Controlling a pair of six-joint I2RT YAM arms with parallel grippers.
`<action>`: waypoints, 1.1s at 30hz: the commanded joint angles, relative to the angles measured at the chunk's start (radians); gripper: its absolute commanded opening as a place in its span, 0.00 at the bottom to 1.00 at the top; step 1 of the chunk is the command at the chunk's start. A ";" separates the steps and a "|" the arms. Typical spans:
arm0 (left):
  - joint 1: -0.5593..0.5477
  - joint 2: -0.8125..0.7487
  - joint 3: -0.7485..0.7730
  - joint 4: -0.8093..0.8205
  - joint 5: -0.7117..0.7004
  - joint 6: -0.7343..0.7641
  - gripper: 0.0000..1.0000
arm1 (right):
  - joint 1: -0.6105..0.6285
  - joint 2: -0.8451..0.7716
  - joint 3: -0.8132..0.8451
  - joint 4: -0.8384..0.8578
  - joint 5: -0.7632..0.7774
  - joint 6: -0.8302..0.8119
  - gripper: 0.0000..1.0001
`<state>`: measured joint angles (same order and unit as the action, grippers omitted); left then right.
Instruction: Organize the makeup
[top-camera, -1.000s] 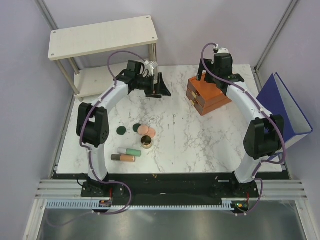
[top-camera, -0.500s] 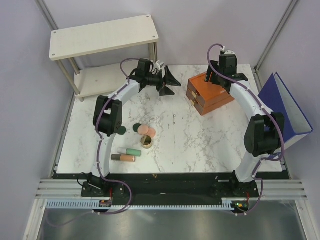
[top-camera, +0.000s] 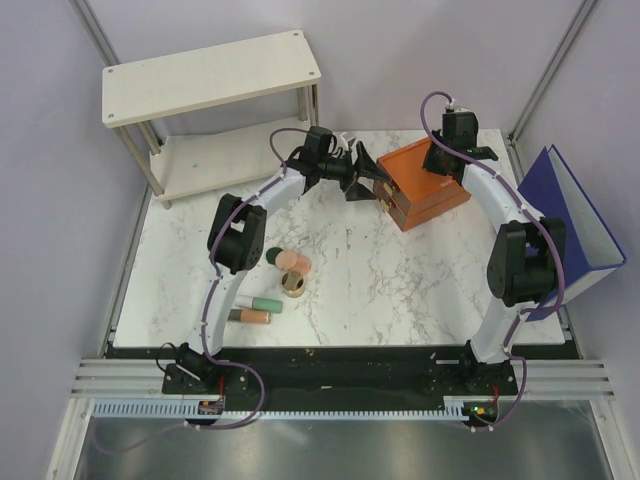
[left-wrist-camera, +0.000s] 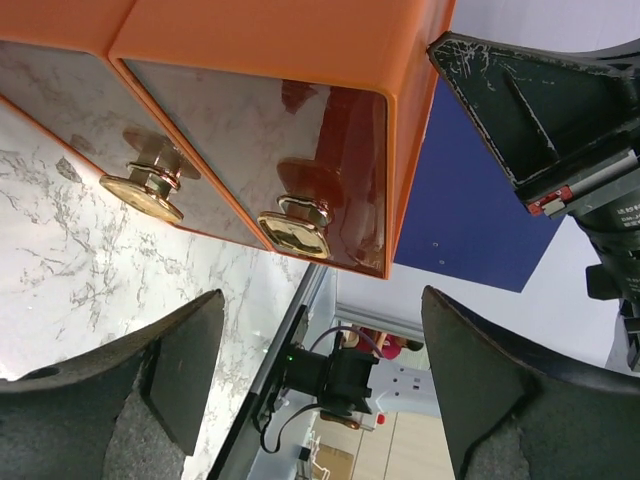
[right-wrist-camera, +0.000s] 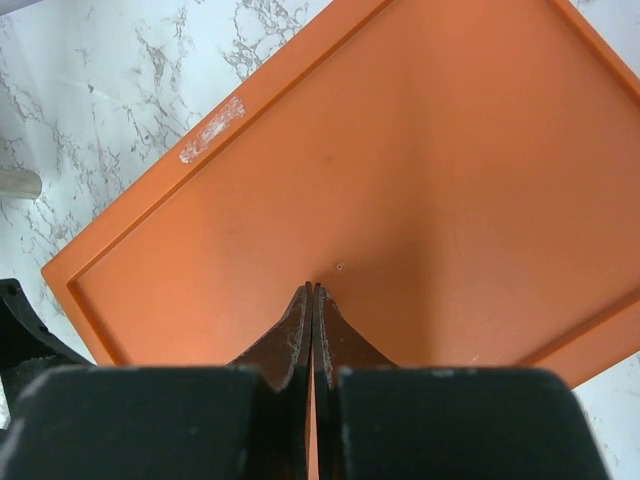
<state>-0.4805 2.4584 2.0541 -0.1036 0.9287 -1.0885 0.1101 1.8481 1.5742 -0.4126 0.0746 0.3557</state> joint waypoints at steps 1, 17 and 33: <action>-0.010 0.004 -0.014 0.059 -0.033 -0.040 0.84 | -0.003 0.014 0.038 -0.017 -0.013 0.005 0.00; -0.049 0.093 -0.043 0.272 -0.093 -0.241 0.57 | -0.015 0.042 0.017 -0.020 -0.041 0.002 0.00; -0.067 0.129 -0.009 0.335 -0.133 -0.301 0.27 | -0.018 0.060 0.004 -0.022 -0.072 0.005 0.00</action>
<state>-0.5266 2.5443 2.0167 0.1913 0.8558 -1.3460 0.0929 1.8656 1.5791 -0.3878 0.0257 0.3553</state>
